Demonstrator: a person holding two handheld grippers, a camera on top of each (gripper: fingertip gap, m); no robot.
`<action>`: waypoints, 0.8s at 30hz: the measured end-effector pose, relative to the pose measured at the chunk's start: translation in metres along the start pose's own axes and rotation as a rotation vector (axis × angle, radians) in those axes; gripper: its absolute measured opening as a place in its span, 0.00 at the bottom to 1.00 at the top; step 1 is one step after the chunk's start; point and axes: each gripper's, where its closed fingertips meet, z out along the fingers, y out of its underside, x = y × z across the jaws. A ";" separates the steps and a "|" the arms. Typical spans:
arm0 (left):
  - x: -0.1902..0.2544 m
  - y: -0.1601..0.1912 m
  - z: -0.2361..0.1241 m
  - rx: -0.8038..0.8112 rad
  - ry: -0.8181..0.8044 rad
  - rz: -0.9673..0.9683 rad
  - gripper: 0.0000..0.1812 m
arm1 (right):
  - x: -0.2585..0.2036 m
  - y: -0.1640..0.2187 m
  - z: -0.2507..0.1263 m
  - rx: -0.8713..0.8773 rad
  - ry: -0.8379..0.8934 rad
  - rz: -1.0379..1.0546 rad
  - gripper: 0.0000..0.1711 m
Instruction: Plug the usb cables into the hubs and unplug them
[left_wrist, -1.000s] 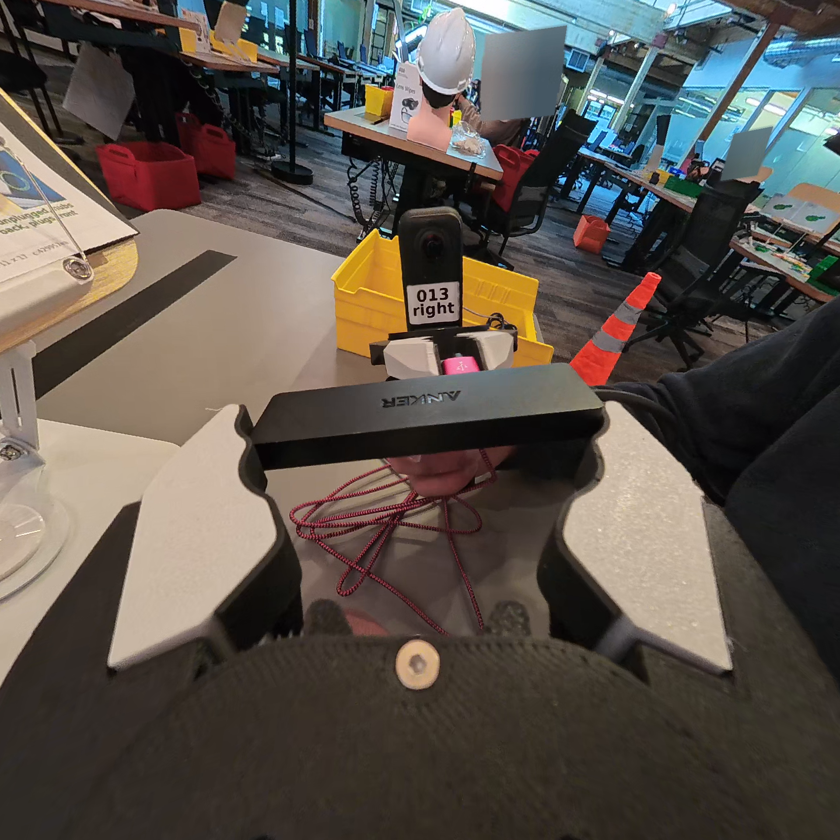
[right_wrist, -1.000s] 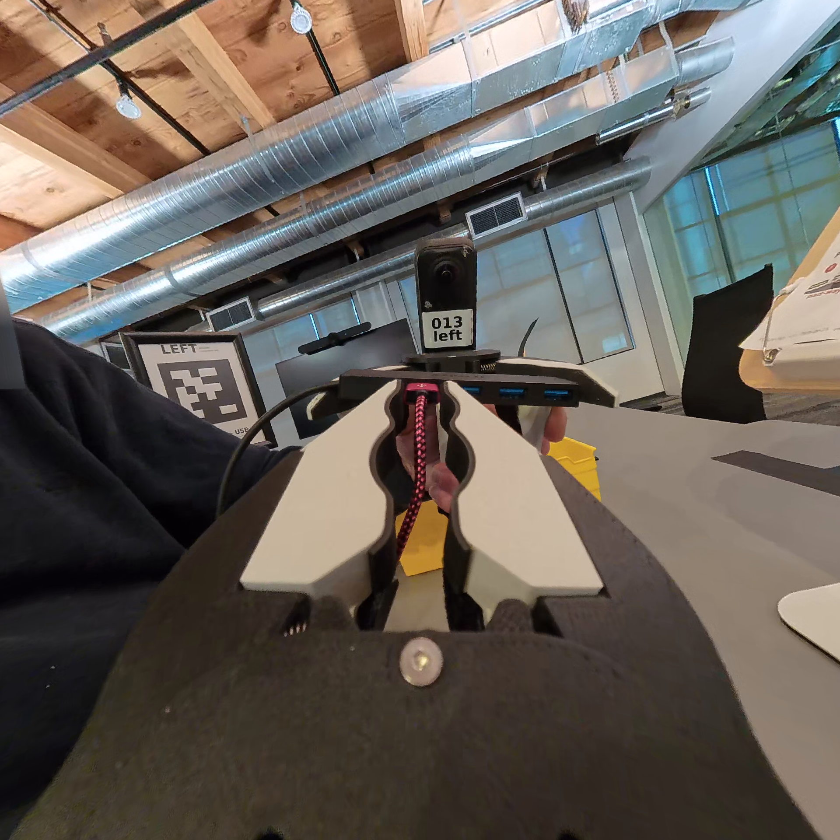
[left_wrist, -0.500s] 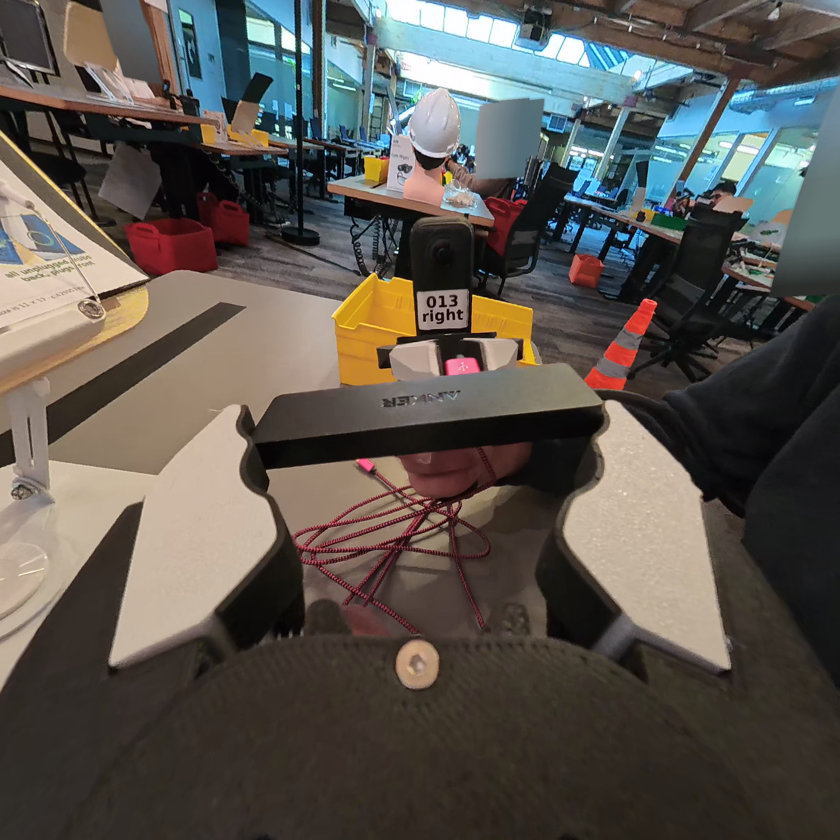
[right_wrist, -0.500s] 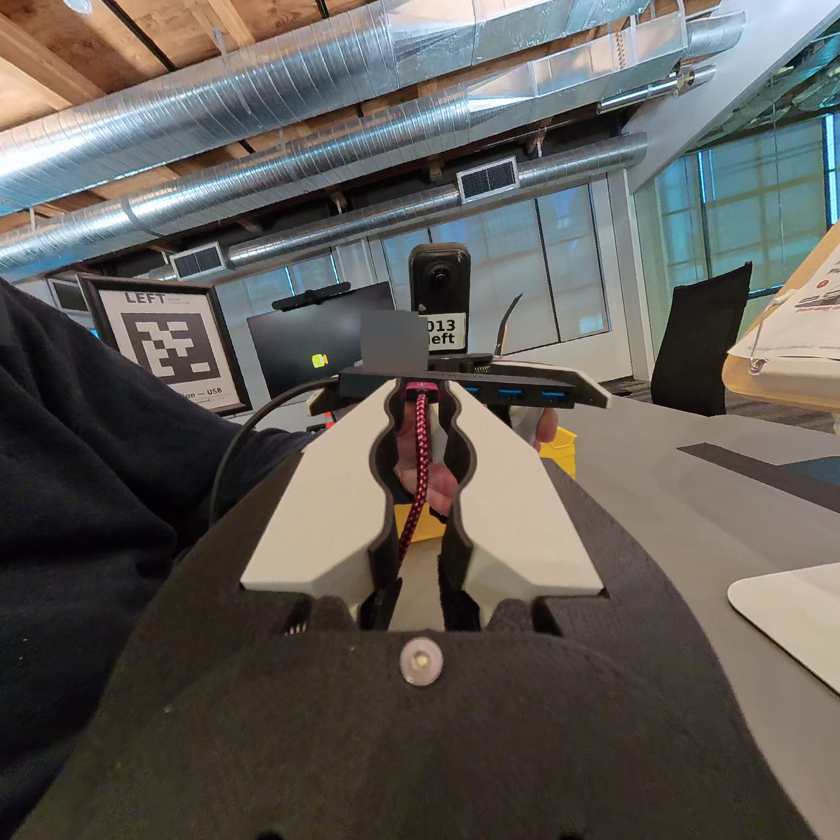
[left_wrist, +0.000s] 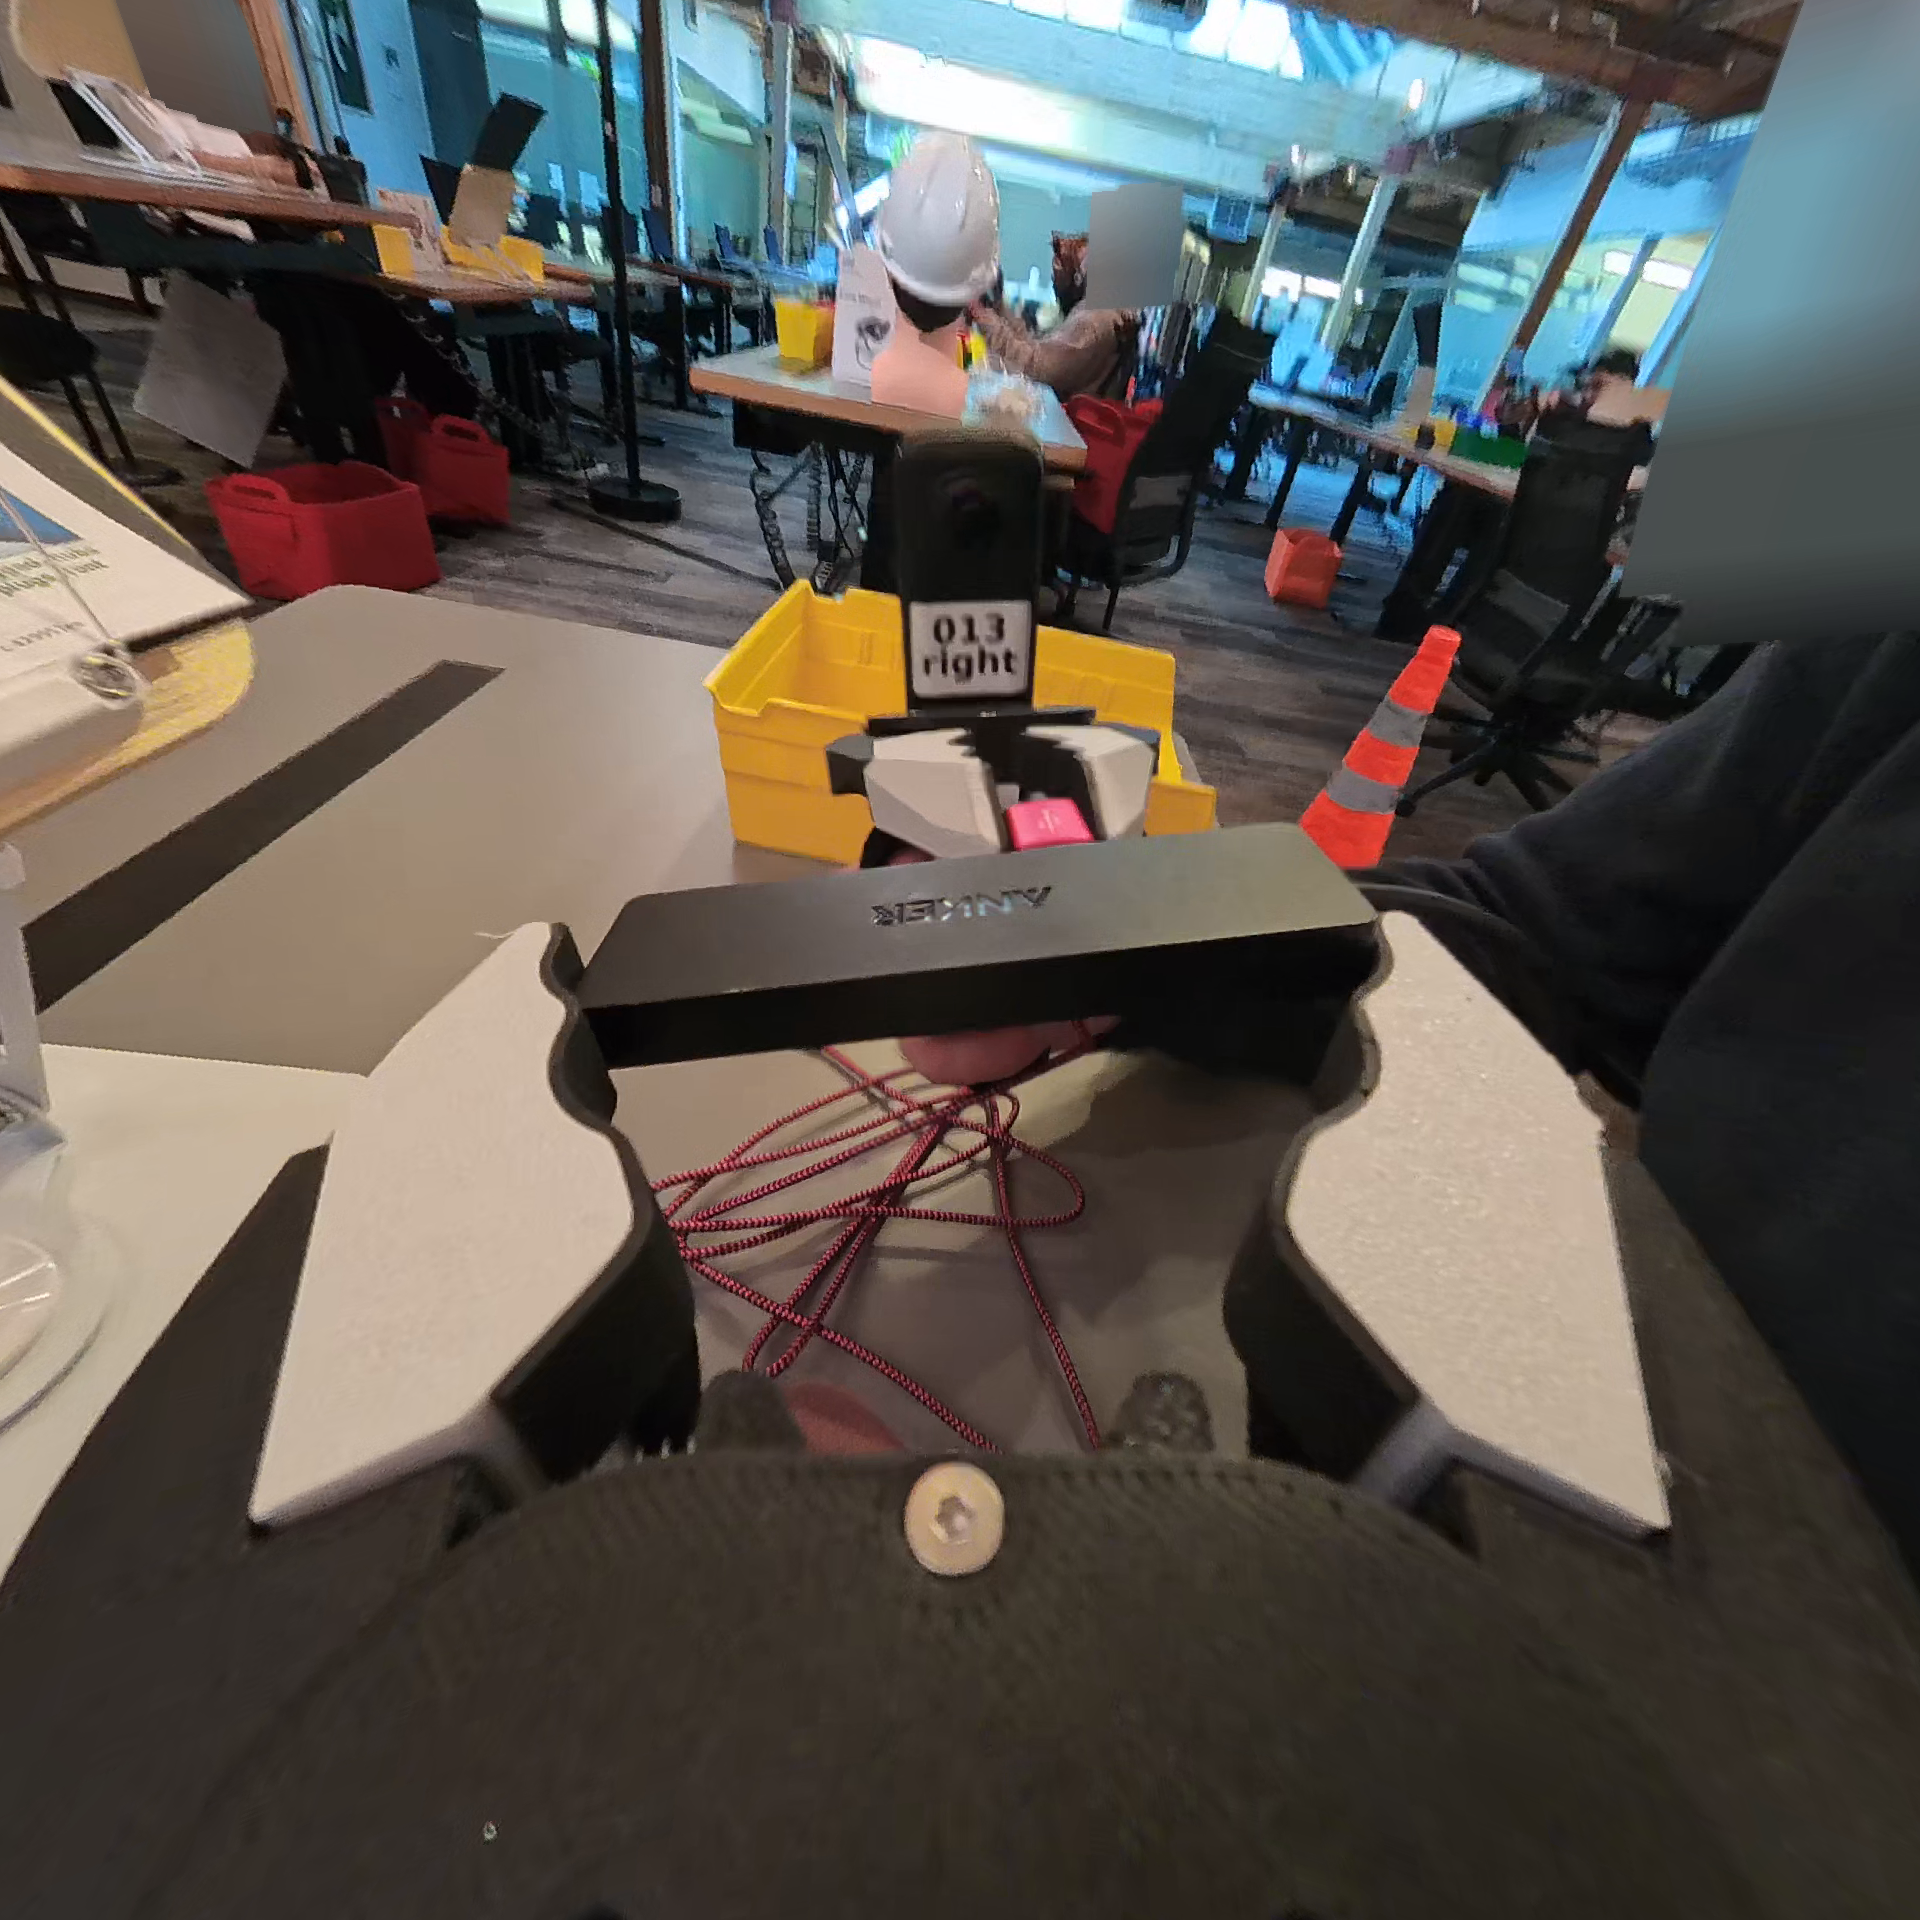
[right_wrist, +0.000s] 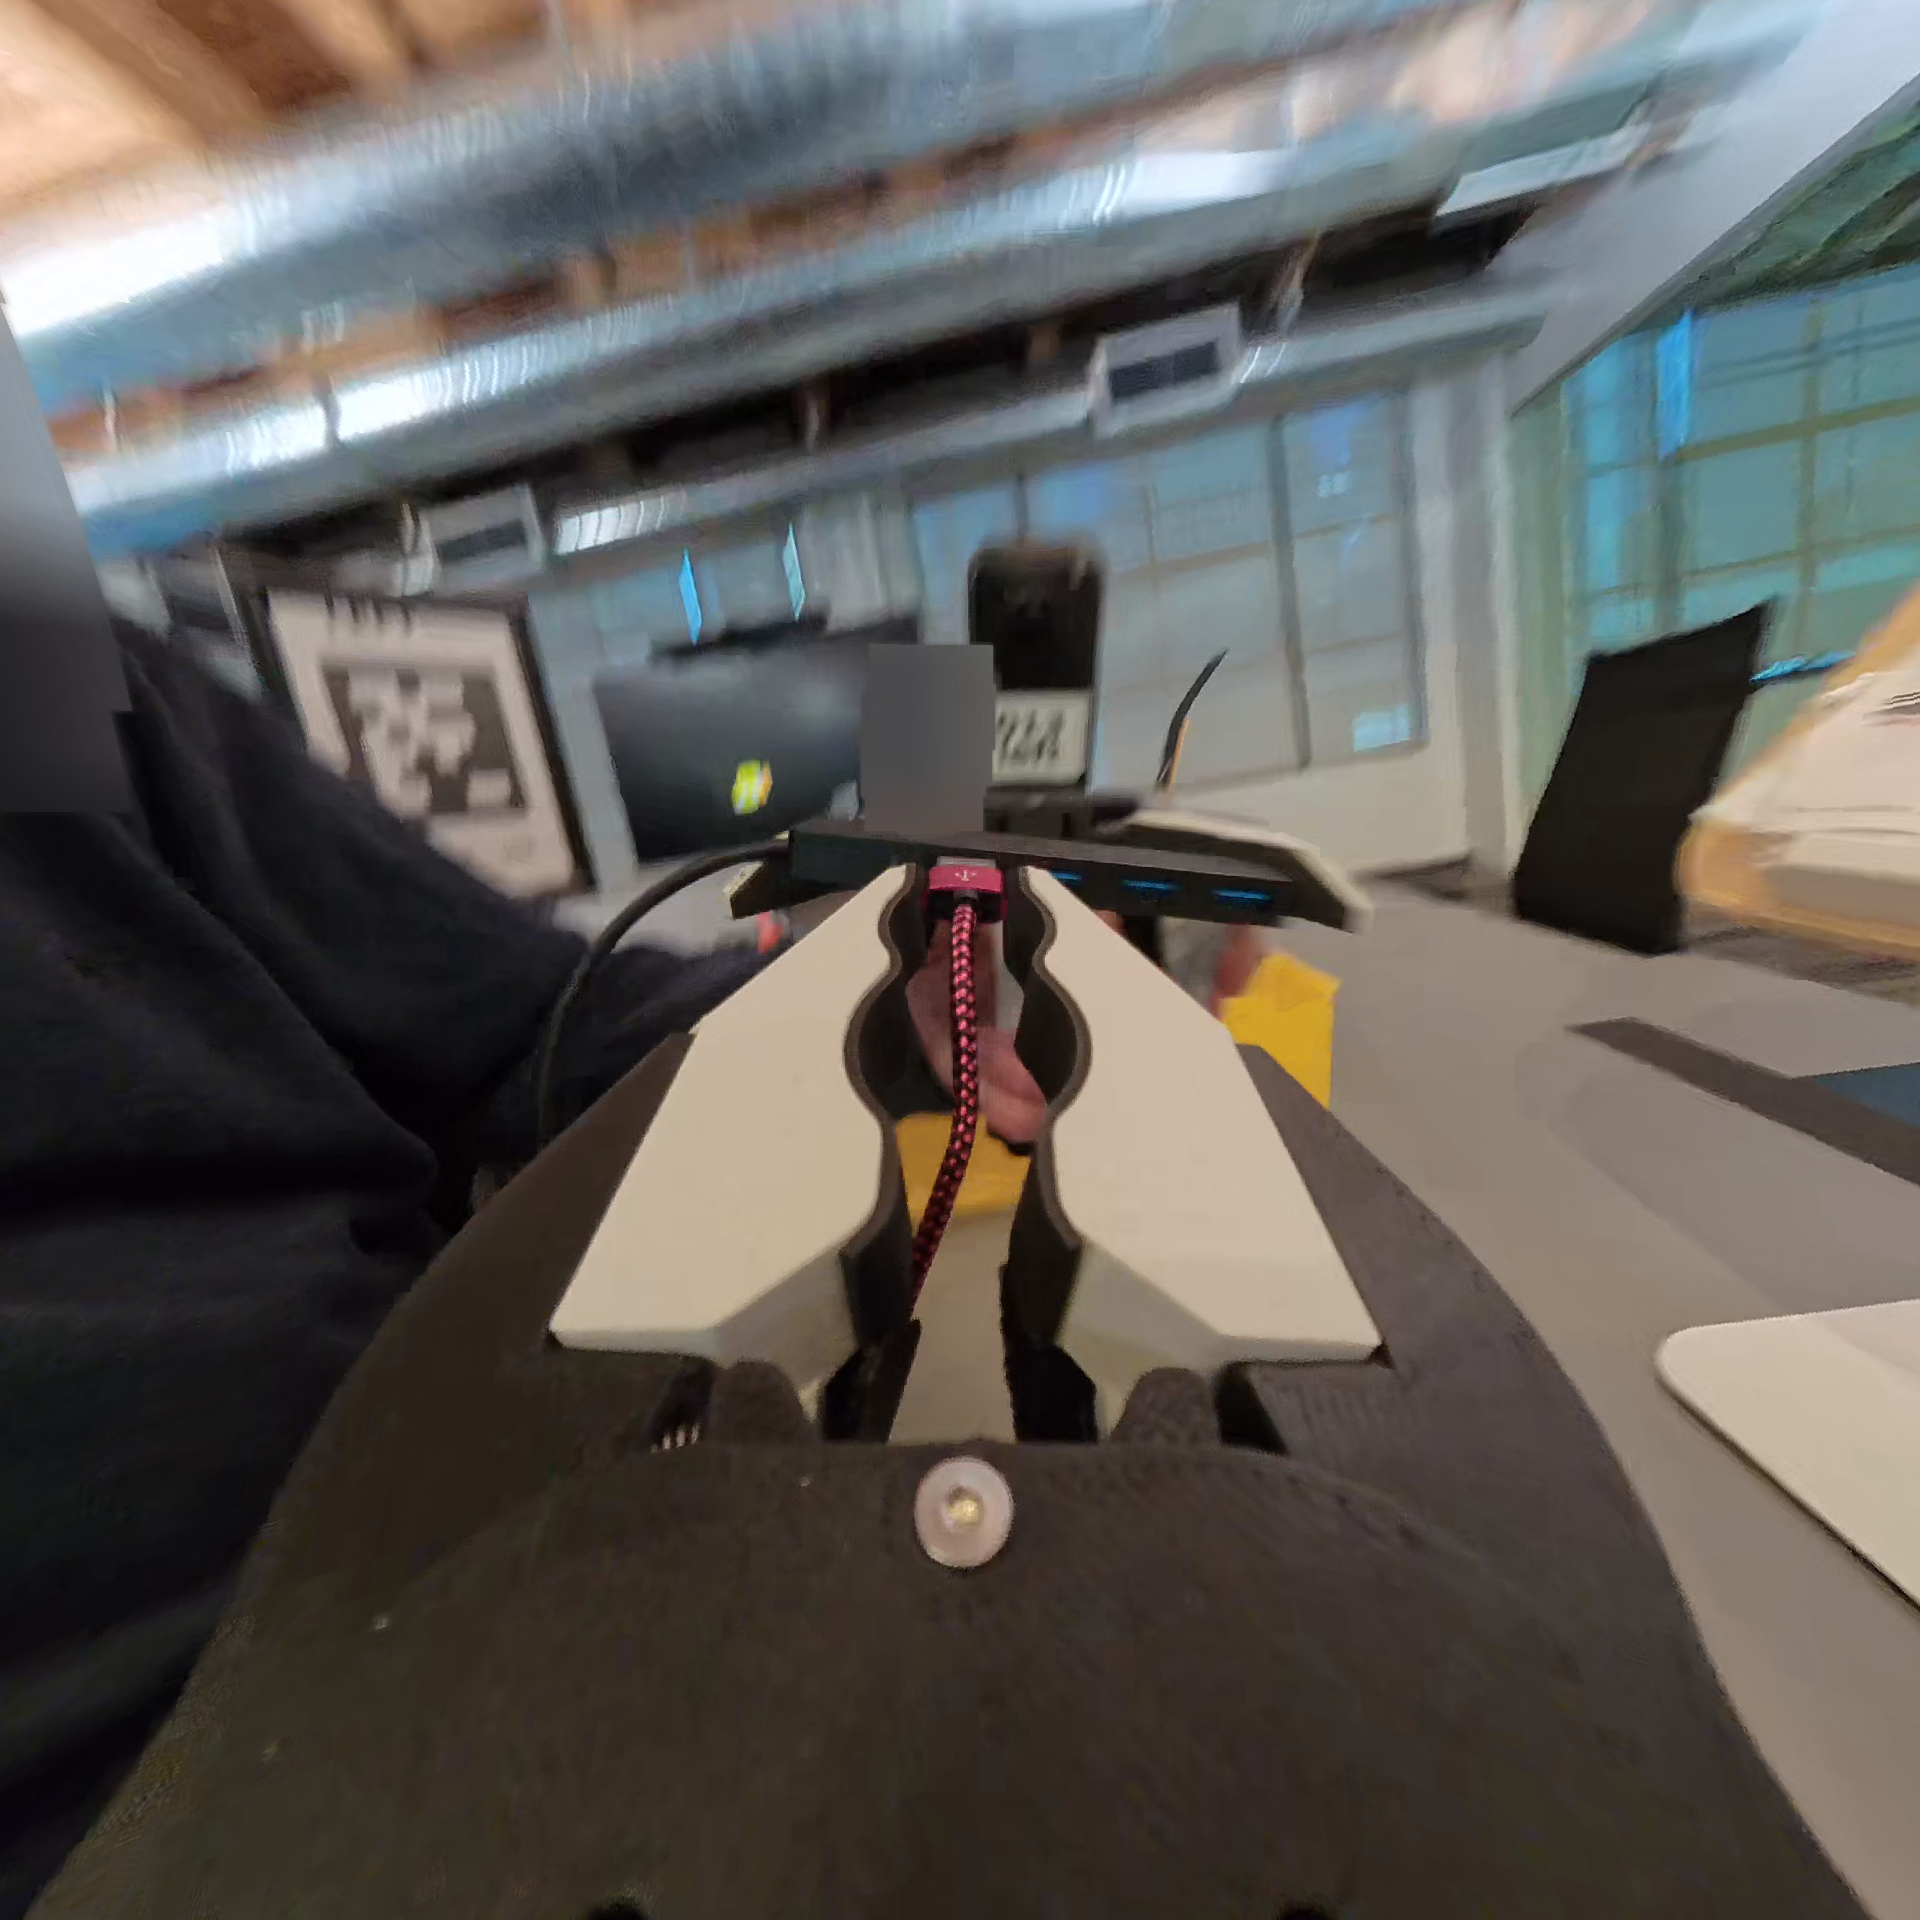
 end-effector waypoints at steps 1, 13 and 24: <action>-0.004 -0.009 -0.010 0.054 -0.008 -0.020 0.73 | 0.008 -0.014 -0.013 0.076 0.043 0.018 0.07; -0.016 -0.015 -0.042 -0.010 -0.141 0.040 0.73 | 0.015 -0.029 -0.010 0.008 0.200 -0.088 0.08; 0.000 -0.010 -0.058 -0.022 -0.173 0.034 0.73 | 0.016 -0.033 -0.017 -0.379 0.360 -0.088 0.08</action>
